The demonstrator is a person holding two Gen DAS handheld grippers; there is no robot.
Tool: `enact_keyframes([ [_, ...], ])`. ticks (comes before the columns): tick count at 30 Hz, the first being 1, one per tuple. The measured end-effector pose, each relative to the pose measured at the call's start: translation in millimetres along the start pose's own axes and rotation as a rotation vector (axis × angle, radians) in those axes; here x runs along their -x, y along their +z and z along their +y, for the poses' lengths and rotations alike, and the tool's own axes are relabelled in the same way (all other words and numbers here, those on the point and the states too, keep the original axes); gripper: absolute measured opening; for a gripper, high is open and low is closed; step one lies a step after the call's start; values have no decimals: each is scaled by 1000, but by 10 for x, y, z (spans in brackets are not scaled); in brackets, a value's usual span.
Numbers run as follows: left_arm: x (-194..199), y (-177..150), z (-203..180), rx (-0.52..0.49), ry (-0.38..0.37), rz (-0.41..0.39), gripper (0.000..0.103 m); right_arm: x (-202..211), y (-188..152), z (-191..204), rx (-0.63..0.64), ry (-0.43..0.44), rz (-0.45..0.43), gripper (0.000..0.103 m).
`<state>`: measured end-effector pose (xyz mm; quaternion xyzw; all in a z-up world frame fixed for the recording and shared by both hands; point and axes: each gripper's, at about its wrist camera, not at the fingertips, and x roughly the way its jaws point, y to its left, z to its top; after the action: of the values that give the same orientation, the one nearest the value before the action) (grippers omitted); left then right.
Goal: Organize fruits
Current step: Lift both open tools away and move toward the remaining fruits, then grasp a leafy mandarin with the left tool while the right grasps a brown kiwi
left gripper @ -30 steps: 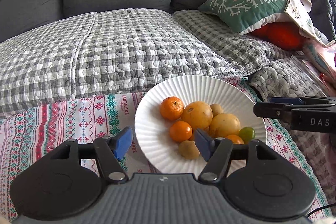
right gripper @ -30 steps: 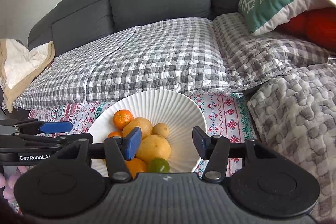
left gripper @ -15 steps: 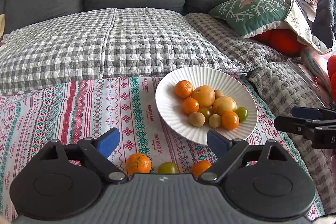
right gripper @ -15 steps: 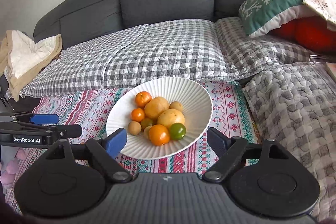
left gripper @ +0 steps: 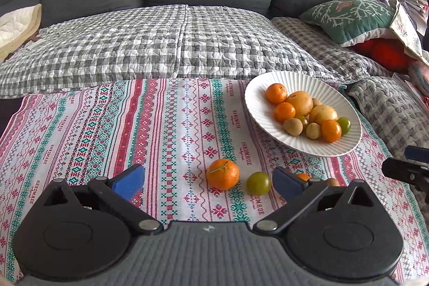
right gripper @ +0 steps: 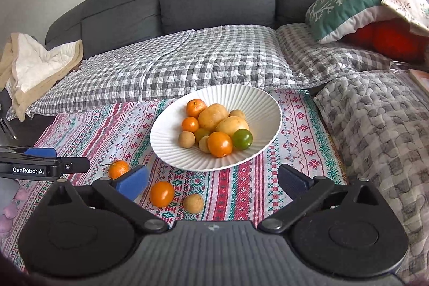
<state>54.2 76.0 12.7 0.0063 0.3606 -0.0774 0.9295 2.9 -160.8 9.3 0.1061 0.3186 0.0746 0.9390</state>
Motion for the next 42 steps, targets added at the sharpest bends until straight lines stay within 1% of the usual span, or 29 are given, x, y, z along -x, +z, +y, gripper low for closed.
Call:
enact_keyframes([
  [3, -94, -89, 68, 4, 6, -30, 98, -106, -140, 41, 54, -30, 18, 102],
  [8, -270, -216, 132, -3, 22, -59, 98, -241, -322, 95, 146, -38, 47, 102],
  [14, -466, -317, 75, -57, 0, -67, 98, -418, -424, 137, 160, -26, 99, 102],
  [17, -547, -366, 46, -86, 11, -64, 98, -498, -459, 150, 142, -18, 125, 102],
  [20, -608, -414, 32, -112, 26, -51, 97, -523, -509, 190, 179, -29, 106, 103],
  [23, -624, -414, 42, -106, 18, -51, 96, -551, -541, 193, 210, -28, 88, 103],
  [26, -616, -408, 38, -107, 14, -59, 91, -576, -518, 186, 206, -32, 79, 103],
  [28, -630, -399, 24, -117, 2, -65, 84, -589, -506, 201, 201, -44, 78, 103],
  [34, -635, -369, -46, -134, -14, -73, 71, -633, -480, 234, 190, -62, 76, 103],
  [35, -632, -364, -49, -131, -18, -73, 70, -633, -478, 236, 191, -64, 75, 102],
  [36, -632, -356, -43, -126, -27, -72, 66, -632, -474, 240, 193, -63, 73, 100],
  [38, -632, -334, -46, -116, -47, -66, 59, -629, -467, 253, 195, -61, 70, 92],
  [39, -638, -325, -44, -111, -60, -59, 54, -629, -461, 256, 194, -61, 70, 90],
  [40, -647, -316, -43, -105, -74, -49, 49, -630, -453, 258, 193, -60, 69, 86],
  [41, -654, -311, -49, -101, -83, -45, 48, -633, -445, 258, 191, -60, 69, 81],
  [42, -655, -309, -51, -99, -89, -43, 45, -637, -437, 257, 188, -61, 69, 79],
])
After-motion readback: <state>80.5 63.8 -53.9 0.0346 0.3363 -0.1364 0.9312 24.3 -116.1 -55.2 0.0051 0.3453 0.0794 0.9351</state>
